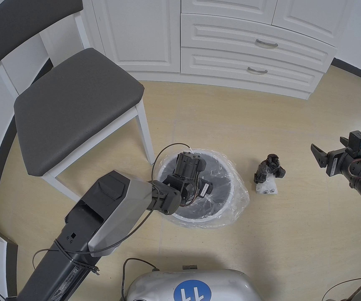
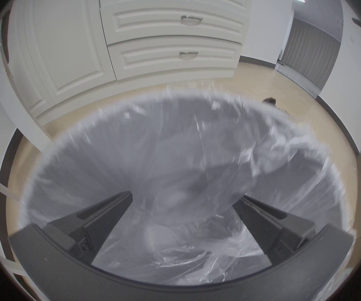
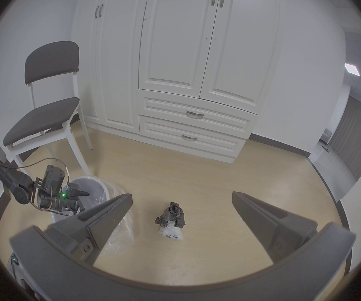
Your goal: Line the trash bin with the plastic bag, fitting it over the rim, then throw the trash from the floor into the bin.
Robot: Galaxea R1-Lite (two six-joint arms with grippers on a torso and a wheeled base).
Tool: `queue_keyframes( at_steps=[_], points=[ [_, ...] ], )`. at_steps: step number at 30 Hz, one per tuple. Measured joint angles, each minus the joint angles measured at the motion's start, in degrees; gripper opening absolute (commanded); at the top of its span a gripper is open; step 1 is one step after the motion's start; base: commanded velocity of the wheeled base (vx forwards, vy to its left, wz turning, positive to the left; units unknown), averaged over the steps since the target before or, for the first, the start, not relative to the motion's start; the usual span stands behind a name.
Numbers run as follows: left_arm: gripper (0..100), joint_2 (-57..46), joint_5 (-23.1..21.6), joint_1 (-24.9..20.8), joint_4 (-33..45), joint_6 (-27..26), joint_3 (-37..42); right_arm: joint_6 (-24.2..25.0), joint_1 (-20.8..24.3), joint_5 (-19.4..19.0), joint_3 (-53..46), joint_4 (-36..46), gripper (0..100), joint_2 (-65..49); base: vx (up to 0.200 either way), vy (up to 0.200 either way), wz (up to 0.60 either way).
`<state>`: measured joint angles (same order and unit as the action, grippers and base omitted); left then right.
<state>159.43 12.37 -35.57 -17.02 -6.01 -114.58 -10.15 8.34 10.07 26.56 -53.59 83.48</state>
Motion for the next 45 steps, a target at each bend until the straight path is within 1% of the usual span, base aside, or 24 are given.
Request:
queue_keyframes(
  at_steps=[5, 9, 13, 16, 18, 22, 27, 36, 45],
  points=[
    [100, -2.8, 0.1, -0.2, 0.1, 0.3, 1.5, 0.0, 0.0, 0.0, -0.1, 0.0, 100, -0.3, 0.000, 0.000, 0.00],
    [100, -6.4, 0.5, -0.5, 0.6, -0.1, 7.1, 0.0, 0.0, 0.0, -0.1, 0.0, 100, -0.8, 0.000, 0.000, 0.00],
    [100, -9.8, 3.4, -0.6, 1.8, -1.1, 12.2, 0.0, 0.0, 0.0, -0.2, 0.1, 100, -1.4, 0.000, 0.000, 0.00],
    [100, -10.8, 5.1, -0.6, 2.2, -1.6, 13.2, -0.2, 0.0, 0.0, -0.2, 0.1, 100, -1.7, 0.000, 0.000, 0.00],
    [100, -10.6, 5.7, -0.6, 2.6, -1.8, 12.1, -0.4, 0.1, 0.0, -0.3, 0.1, 100, -1.8, 0.000, 0.000, 0.00],
    [100, -8.7, 6.5, -0.7, 3.7, -2.8, 6.5, -0.6, 0.1, -0.1, -0.4, 0.1, 100, -2.0, 0.000, 0.000, 0.00],
    [100, -3.7, 7.2, -0.6, 5.4, -6.7, 1.3, -0.8, 0.1, 0.0, -0.4, 0.1, 100, -1.8, 0.000, 0.000, 0.00],
    [100, 2.1, 7.2, -0.3, 2.5, -7.2, 0.0, -0.8, 0.1, 0.0, -0.4, 0.0, 100, -0.7, 0.000, 0.000, 0.00],
    [100, 4.6, 6.6, -0.2, 1.1, -7.2, 0.0, -0.9, 0.1, -0.1, -0.6, 0.0, 100, -0.6, 0.000, 0.000, 0.00]
  ],
)
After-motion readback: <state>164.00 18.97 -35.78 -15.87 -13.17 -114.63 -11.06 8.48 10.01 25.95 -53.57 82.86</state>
